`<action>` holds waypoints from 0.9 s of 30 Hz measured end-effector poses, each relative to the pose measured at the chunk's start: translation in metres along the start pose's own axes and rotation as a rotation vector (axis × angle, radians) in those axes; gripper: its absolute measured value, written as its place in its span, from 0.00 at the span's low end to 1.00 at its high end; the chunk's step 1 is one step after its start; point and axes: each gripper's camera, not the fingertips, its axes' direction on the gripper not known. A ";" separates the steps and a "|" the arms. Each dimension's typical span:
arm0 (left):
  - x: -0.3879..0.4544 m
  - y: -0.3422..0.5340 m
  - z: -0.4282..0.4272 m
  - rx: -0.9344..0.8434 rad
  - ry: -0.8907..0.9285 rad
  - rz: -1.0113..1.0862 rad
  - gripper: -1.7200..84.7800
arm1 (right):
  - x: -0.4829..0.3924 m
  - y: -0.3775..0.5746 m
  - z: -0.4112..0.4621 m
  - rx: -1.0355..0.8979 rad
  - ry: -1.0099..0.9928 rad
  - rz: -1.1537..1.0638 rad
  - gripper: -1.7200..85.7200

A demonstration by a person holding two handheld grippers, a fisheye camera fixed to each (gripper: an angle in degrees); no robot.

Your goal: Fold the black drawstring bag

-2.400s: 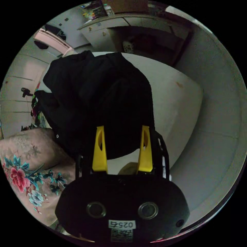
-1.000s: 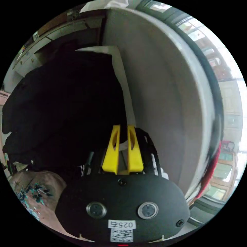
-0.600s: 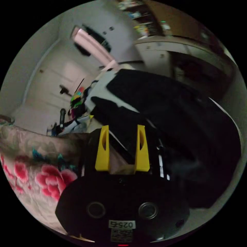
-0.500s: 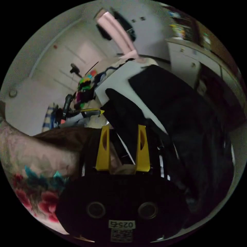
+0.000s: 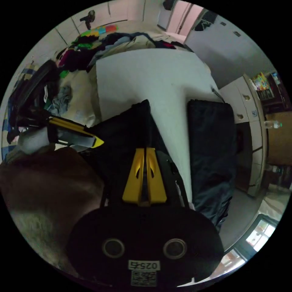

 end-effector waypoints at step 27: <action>0.179 -0.179 -0.029 0.064 -0.208 0.483 0.10 | 0.194 0.111 -0.069 0.213 -0.173 0.729 0.12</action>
